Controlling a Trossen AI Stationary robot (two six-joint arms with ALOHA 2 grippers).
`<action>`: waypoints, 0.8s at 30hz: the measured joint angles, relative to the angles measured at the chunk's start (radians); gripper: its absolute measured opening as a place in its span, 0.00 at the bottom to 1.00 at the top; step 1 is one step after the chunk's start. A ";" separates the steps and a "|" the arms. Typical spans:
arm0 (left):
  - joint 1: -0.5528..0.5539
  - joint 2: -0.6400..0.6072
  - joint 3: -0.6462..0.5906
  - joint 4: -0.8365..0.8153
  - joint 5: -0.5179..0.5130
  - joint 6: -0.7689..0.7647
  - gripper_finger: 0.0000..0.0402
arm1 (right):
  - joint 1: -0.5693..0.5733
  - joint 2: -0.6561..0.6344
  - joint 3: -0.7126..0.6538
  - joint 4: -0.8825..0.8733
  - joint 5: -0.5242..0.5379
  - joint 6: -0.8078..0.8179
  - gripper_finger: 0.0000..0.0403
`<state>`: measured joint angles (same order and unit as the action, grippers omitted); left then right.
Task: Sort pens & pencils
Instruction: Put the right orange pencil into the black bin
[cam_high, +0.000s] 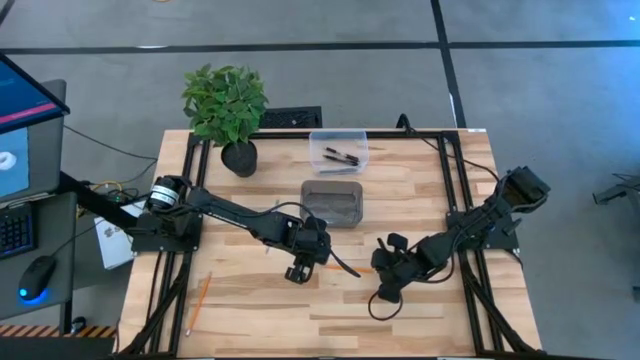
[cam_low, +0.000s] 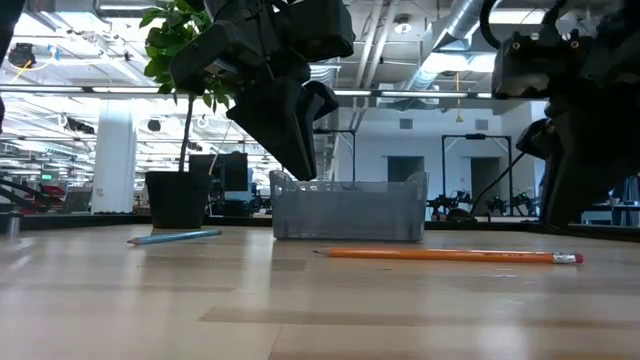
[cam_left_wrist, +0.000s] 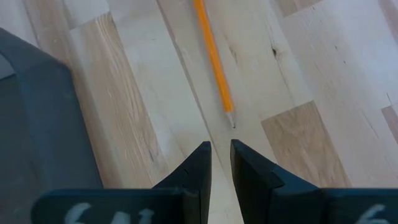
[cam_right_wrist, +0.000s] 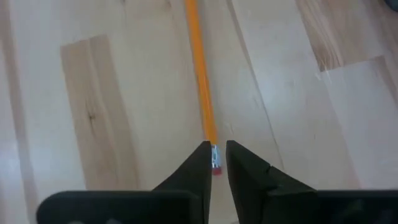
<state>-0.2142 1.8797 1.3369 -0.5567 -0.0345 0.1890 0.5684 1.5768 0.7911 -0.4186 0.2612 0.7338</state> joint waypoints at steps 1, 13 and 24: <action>0.000 0.000 0.000 0.000 0.000 0.000 0.13 | 0.000 0.000 -0.006 0.001 -0.001 0.000 0.19; 0.000 0.000 0.000 -0.001 0.000 -0.001 0.13 | 0.007 0.000 -0.029 0.008 -0.002 -0.001 0.17; 0.000 0.000 0.000 -0.002 0.001 -0.003 0.13 | 0.007 0.000 -0.029 0.050 -0.002 -0.008 0.17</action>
<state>-0.2142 1.8797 1.3369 -0.5587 -0.0337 0.1864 0.5758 1.5772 0.7616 -0.3690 0.2595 0.7261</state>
